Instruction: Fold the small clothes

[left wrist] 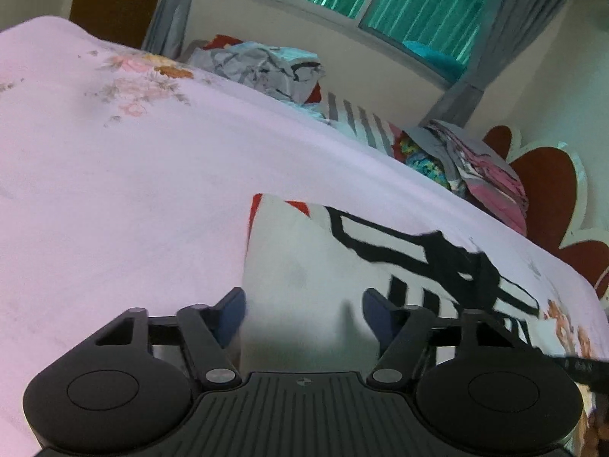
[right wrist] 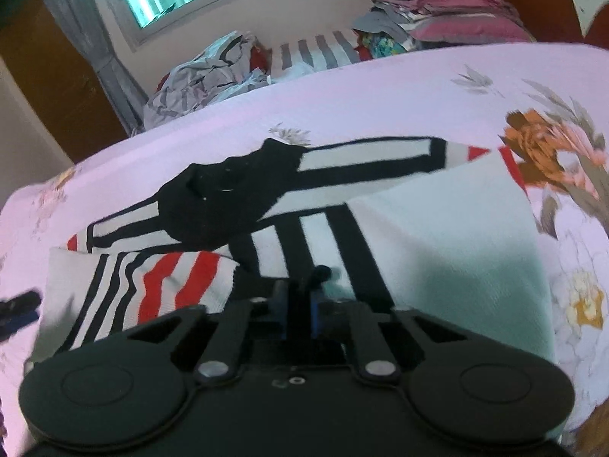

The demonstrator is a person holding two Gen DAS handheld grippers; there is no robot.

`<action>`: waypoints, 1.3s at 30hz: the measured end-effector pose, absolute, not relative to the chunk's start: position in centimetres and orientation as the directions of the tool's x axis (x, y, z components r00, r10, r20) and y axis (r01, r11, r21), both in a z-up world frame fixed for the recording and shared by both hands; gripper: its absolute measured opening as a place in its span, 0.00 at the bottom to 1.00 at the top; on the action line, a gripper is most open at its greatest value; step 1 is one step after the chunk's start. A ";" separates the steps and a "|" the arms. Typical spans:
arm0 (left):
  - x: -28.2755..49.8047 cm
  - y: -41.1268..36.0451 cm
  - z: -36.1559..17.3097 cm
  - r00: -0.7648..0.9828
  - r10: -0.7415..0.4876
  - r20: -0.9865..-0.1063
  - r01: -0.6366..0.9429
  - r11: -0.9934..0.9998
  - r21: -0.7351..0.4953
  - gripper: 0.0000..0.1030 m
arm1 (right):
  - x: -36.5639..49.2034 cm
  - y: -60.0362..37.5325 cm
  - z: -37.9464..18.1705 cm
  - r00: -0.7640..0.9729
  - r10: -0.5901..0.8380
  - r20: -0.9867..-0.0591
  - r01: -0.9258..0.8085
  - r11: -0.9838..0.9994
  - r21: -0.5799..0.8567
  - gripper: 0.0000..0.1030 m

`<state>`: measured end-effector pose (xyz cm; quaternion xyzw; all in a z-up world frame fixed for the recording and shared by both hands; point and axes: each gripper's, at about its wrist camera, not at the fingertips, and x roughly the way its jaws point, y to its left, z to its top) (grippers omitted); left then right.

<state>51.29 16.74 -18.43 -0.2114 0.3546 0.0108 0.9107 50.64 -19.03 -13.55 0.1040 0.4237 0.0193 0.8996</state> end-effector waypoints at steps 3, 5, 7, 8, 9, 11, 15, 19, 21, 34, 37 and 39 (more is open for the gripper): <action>52.8 16.7 -19.1 0.741 -0.107 -0.663 -0.193 0.912 -0.362 0.46 | 50.3 -18.7 -12.9 0.669 0.102 -0.737 0.029 0.986 0.162 0.06; 53.4 16.9 -19.6 0.733 -0.083 -0.675 -0.213 0.915 -0.344 0.37 | 49.7 -18.5 -12.5 0.706 0.037 -0.708 0.035 0.996 0.087 0.05; 53.8 16.8 -20.1 0.730 -0.059 -0.681 -0.220 0.923 -0.316 0.31 | 49.5 -18.9 -12.9 0.707 -0.024 -0.707 0.066 0.997 0.032 0.04; 53.9 16.8 -20.3 0.732 -0.051 -0.680 -0.219 0.927 -0.305 0.31 | 49.6 -19.4 -13.5 0.686 -0.034 -0.726 0.081 0.996 0.030 0.03; 53.9 16.9 -20.4 0.735 -0.047 -0.677 -0.219 0.928 -0.303 0.31 | 49.6 -19.9 -14.1 0.674 -0.032 -0.738 0.092 0.995 0.040 0.02; 53.9 17.2 -20.4 0.736 -0.052 -0.674 -0.221 0.924 -0.313 0.30 | 49.3 -20.1 -14.2 0.676 -0.024 -0.736 0.094 0.994 0.053 0.02; 54.3 17.2 -19.6 0.757 -0.005 -0.654 -0.216 0.942 -0.257 0.30 | 49.2 -19.9 -14.0 0.675 -0.027 -0.737 0.086 0.995 0.042 0.02; 55.6 18.1 -20.2 0.735 -0.012 -0.678 -0.229 0.937 -0.264 0.30 | 48.8 -20.0 -13.8 0.673 -0.018 -0.740 0.092 0.994 0.060 0.02; 55.7 18.0 -19.9 0.731 -0.009 -0.683 -0.232 0.937 -0.262 0.30 | 48.7 -20.0 -14.1 0.669 -0.028 -0.743 0.085 0.996 0.039 0.02; 50.6 12.9 -16.2 0.741 -0.102 -0.664 -0.096 0.962 -0.255 0.31 | 48.1 -18.4 -10.8 0.732 0.040 -0.681 0.041 0.994 0.102 0.17; 49.7 10.9 -16.3 0.724 -0.128 -0.678 -0.065 0.966 -0.252 0.31 | 48.1 -16.9 -10.9 0.722 0.067 -0.688 -0.002 0.995 0.095 0.18; 49.1 9.7 -16.4 0.714 -0.130 -0.688 -0.056 0.969 -0.241 0.31 | 48.2 -15.8 -11.1 0.713 0.084 -0.697 -0.029 0.995 0.091 0.18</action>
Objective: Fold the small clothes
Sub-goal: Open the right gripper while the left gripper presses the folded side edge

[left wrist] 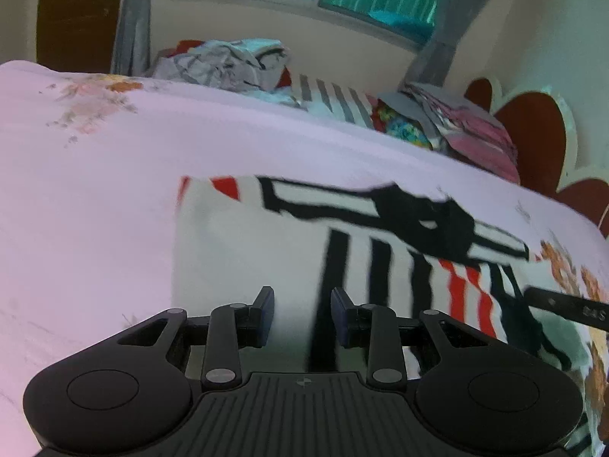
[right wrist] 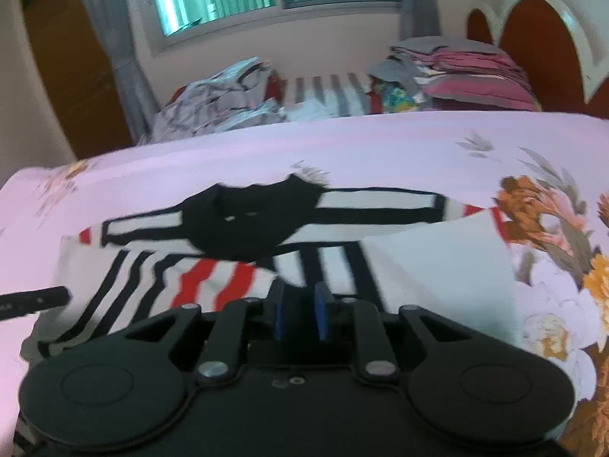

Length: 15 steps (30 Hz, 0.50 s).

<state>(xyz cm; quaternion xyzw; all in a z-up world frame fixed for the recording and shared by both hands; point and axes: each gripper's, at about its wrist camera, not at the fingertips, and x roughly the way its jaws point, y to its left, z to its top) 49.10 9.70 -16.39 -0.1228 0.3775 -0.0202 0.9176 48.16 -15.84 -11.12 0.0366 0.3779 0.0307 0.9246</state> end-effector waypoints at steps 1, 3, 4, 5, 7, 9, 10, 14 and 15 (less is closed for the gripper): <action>48.8 9.2 -16.4 0.711 -0.130 -0.691 -0.049 0.971 -0.234 0.31 | 48.1 -15.5 -11.2 0.708 0.091 -0.700 -0.038 0.995 0.090 0.18; 48.2 8.4 -16.5 0.708 -0.124 -0.695 -0.035 0.977 -0.210 0.31 | 47.9 -14.7 -11.5 0.702 0.098 -0.705 -0.060 0.995 0.078 0.23; 47.9 8.1 -16.7 0.706 -0.122 -0.698 -0.029 0.979 -0.200 0.31 | 47.7 -14.4 -11.7 0.697 0.097 -0.711 -0.073 0.995 0.064 0.24; 47.6 7.9 -16.9 0.701 -0.121 -0.703 -0.025 0.981 -0.195 0.31 | 47.7 -14.2 -12.0 0.691 0.095 -0.717 -0.082 0.995 0.053 0.27; 47.3 7.9 -17.5 0.688 -0.112 -0.717 -0.030 0.983 -0.182 0.31 | 47.5 -14.0 -12.7 0.674 0.078 -0.735 -0.090 0.996 0.023 0.27; 46.8 8.3 -18.3 0.684 -0.106 -0.722 -0.028 0.985 -0.171 0.31 | 47.3 -14.3 -13.6 0.652 0.049 -0.757 -0.091 0.996 -0.013 0.26; 46.5 8.4 -18.5 0.690 -0.107 -0.716 -0.021 0.986 -0.168 0.31 | 47.1 -14.6 -13.8 0.653 0.040 -0.757 -0.097 0.995 -0.031 0.25; 45.8 8.6 -18.4 0.693 -0.097 -0.715 -0.006 0.990 -0.140 0.31 | 46.5 -15.8 -14.0 0.652 0.022 -0.758 -0.090 0.995 -0.049 0.24; 45.8 8.6 -18.2 0.692 -0.092 -0.716 -0.012 0.990 -0.139 0.31 | 46.5 -16.0 -14.0 0.650 0.022 -0.760 -0.087 0.995 -0.045 0.24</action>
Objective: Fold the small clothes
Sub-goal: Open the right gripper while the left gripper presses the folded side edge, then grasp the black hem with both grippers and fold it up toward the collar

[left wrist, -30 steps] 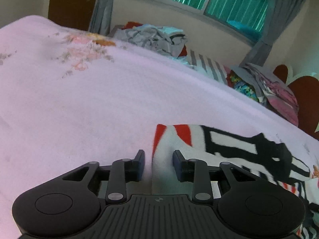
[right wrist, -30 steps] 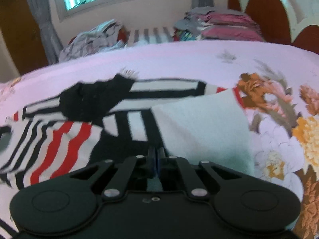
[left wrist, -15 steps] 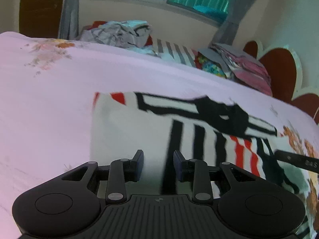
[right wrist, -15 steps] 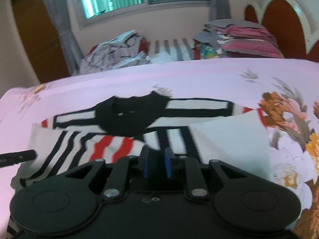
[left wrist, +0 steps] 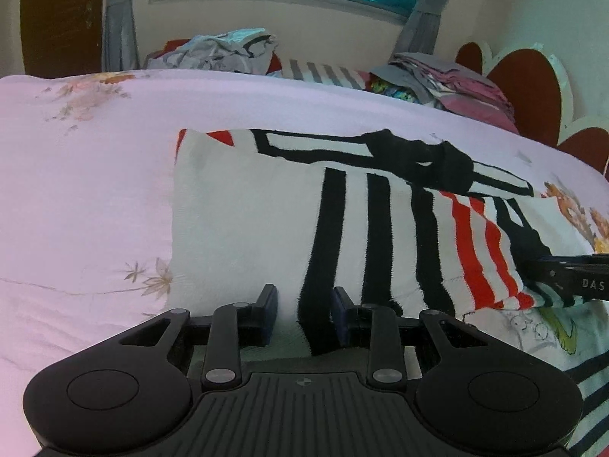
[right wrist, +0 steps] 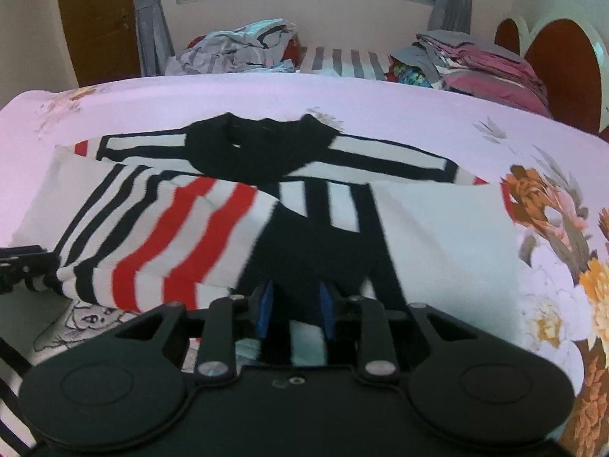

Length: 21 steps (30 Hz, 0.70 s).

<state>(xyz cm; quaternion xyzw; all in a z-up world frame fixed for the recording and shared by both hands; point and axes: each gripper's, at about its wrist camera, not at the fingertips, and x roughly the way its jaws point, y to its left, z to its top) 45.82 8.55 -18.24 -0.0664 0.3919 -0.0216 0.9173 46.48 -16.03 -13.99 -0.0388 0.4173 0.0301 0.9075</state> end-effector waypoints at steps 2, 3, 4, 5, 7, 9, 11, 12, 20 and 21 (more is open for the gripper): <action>45.6 8.5 -17.9 0.691 -0.078 -0.718 -0.024 0.991 -0.131 0.31 | 46.4 -16.0 -13.9 0.646 0.012 -0.764 -0.085 0.995 -0.056 0.24; 45.5 8.3 -17.7 0.692 -0.071 -0.718 -0.027 0.992 -0.125 0.31 | 46.3 -16.0 -13.8 0.645 0.008 -0.764 -0.084 0.995 -0.061 0.24; 45.4 8.2 -17.5 0.694 -0.065 -0.717 -0.029 0.993 -0.118 0.31 | 46.1 -16.0 -13.6 0.645 0.007 -0.764 -0.082 0.995 -0.061 0.24; 45.2 8.0 -17.2 0.697 -0.061 -0.714 -0.028 0.993 -0.113 0.31 | 45.9 -16.1 -13.5 0.647 0.010 -0.762 -0.080 0.995 -0.055 0.25; 44.6 7.8 -16.7 0.704 -0.067 -0.707 -0.022 0.993 -0.116 0.31 | 45.3 -16.1 -13.0 0.655 0.030 -0.755 -0.085 0.996 -0.033 0.25; 44.1 7.3 -16.1 0.711 -0.070 -0.699 -0.013 0.994 -0.113 0.31 | 44.7 -15.8 -12.6 0.661 0.047 -0.749 -0.099 0.995 -0.024 0.25; 43.6 6.7 -15.6 0.716 -0.080 -0.694 0.000 0.993 -0.114 0.31 | 44.1 -15.5 -12.3 0.664 0.068 -0.745 -0.114 0.993 -0.011 0.25; 43.4 6.4 -15.4 0.716 -0.085 -0.693 0.006 0.993 -0.115 0.31 | 43.8 -15.2 -12.1 0.666 0.080 -0.742 -0.124 0.992 -0.004 0.25; 40.6 3.1 -15.3 0.693 -0.146 -0.706 0.072 0.988 -0.134 0.31 | 40.6 -13.3 -12.0 0.645 0.161 -0.747 -0.210 0.977 0.030 0.26; 40.0 2.7 -15.6 0.686 -0.149 -0.712 0.078 0.988 -0.132 0.31 | 40.1 -13.2 -12.3 0.637 0.167 -0.752 -0.218 0.976 0.032 0.26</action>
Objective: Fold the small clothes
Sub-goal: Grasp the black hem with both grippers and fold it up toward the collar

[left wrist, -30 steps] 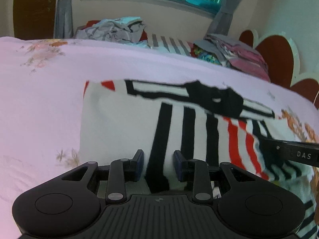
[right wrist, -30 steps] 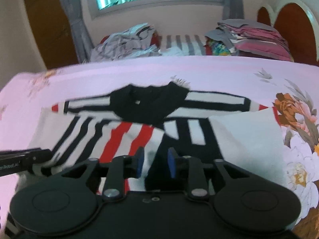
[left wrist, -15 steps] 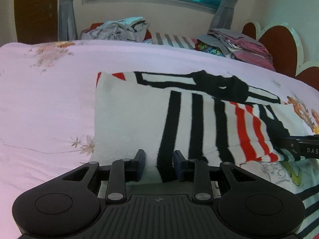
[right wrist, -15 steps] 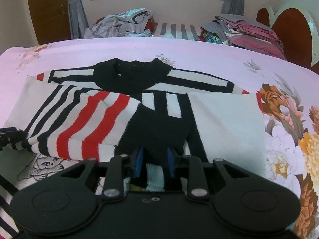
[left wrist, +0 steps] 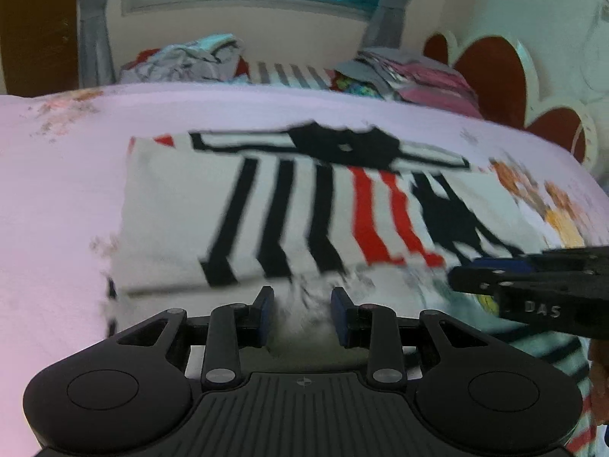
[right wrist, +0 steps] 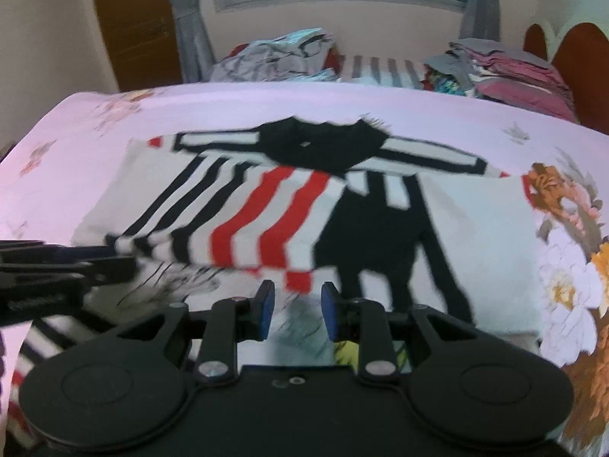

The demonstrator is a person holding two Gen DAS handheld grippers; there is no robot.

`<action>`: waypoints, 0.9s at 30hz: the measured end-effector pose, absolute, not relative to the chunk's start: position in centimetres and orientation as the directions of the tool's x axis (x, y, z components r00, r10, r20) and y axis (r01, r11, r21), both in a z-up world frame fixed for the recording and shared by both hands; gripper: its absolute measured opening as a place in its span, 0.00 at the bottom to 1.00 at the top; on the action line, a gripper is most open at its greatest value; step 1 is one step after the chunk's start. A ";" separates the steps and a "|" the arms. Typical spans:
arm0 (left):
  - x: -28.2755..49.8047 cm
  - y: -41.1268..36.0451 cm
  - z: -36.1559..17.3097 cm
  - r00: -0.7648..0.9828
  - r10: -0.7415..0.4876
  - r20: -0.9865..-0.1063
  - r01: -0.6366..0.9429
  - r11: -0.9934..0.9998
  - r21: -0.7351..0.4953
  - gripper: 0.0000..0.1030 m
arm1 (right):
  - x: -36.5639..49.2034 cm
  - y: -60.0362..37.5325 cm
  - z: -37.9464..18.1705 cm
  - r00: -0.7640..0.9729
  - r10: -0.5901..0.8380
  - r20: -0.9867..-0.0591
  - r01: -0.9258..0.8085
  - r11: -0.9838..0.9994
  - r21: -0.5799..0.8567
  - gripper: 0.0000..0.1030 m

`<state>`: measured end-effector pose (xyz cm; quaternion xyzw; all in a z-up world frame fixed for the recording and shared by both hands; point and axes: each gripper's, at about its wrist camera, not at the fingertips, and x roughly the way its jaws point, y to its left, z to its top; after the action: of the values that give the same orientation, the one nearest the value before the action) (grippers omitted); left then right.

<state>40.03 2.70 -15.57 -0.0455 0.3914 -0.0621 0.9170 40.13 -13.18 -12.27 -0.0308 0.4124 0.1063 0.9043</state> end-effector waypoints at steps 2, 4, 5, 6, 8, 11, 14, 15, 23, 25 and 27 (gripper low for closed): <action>39.2 2.2 -16.2 0.671 -0.156 -0.725 0.081 0.987 -0.137 0.31 | 39.2 -12.9 -12.8 0.619 0.182 -0.764 -0.241 0.970 0.036 0.26; 38.6 1.9 -16.9 0.656 -0.150 -0.740 0.072 0.988 -0.136 0.31 | 38.2 -12.7 -13.4 0.605 0.187 -0.774 -0.262 0.965 0.028 0.26; 38.2 1.8 -17.1 0.652 -0.144 -0.744 0.069 0.989 -0.131 0.31 | 37.7 -12.6 -13.7 0.598 0.188 -0.779 -0.273 0.962 0.023 0.26; 37.8 1.8 -17.3 0.650 -0.138 -0.747 0.069 0.990 -0.123 0.31 | 37.2 -12.7 -14.0 0.587 0.189 -0.787 -0.285 0.958 0.018 0.26; 36.7 2.1 -17.9 0.651 -0.121 -0.749 0.070 0.993 -0.100 0.31 | 36.2 -12.9 -14.5 0.575 0.182 -0.798 -0.301 0.953 0.000 0.26; 34.9 3.7 -18.1 0.661 -0.107 -0.742 0.050 0.994 -0.099 0.31 | 34.5 -14.0 -14.6 0.592 0.144 -0.793 -0.317 0.946 -0.066 0.27; 33.4 4.8 -18.2 0.661 -0.079 -0.747 0.029 0.996 -0.080 0.31 | 33.0 -16.2 -14.7 0.602 0.114 -0.790 -0.303 0.948 -0.095 0.28; 32.9 5.1 -18.1 0.659 -0.068 -0.749 0.021 0.997 -0.072 0.31 | 32.6 -17.0 -14.7 0.605 0.108 -0.789 -0.293 0.951 -0.094 0.28; 29.6 5.9 -17.5 0.639 0.003 -0.769 -0.073 0.996 -0.057 0.31 | 30.5 -20.0 -13.7 0.608 0.139 -0.782 -0.252 0.968 -0.023 0.30; 29.0 5.1 -17.0 0.640 -0.018 -0.768 -0.075 0.993 -0.086 0.31 | 29.9 -19.4 -13.1 0.607 0.191 -0.772 -0.264 0.964 0.031 0.31; 28.4 3.7 -16.5 0.645 -0.055 -0.762 -0.048 0.993 -0.112 0.31 | 29.2 -18.2 -12.6 0.598 0.238 -0.765 -0.288 0.955 0.071 0.31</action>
<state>28.38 3.72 -16.47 -0.0611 0.4213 -0.0021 0.9049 29.21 -18.22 -12.61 -0.0298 0.4233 0.1472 0.8935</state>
